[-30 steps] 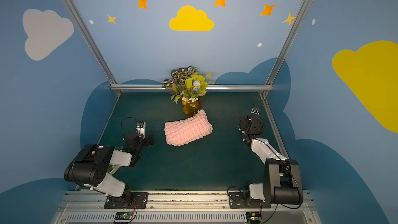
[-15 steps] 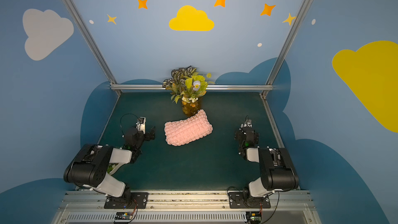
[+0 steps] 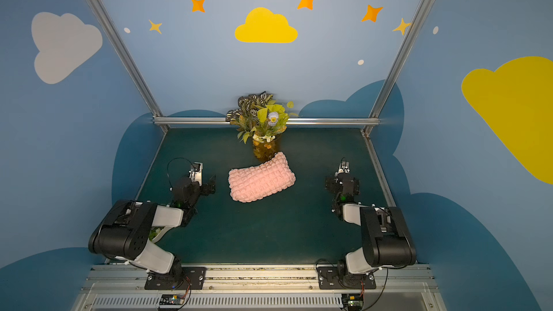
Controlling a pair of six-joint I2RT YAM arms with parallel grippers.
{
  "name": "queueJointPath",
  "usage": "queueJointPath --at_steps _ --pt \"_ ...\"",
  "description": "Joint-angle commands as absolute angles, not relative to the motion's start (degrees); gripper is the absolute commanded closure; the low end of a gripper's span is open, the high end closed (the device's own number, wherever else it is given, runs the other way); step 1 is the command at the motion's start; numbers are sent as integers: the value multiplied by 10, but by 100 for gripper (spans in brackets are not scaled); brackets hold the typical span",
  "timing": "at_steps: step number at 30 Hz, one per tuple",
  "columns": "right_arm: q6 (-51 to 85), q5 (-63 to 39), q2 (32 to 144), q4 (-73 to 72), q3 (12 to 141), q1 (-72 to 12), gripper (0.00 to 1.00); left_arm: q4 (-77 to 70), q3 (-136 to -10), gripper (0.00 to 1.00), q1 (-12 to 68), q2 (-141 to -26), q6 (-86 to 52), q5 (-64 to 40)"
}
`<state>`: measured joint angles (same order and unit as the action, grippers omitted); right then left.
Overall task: Remove the decoration from the bag
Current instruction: Reset both arms
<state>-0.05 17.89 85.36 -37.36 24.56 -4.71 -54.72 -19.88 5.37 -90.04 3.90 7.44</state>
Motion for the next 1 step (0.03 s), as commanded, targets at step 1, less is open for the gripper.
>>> queueJointPath --at_steps 1 --pt "-3 174 843 -371 254 -46 2 -555 -203 0 54 -903 46 70"
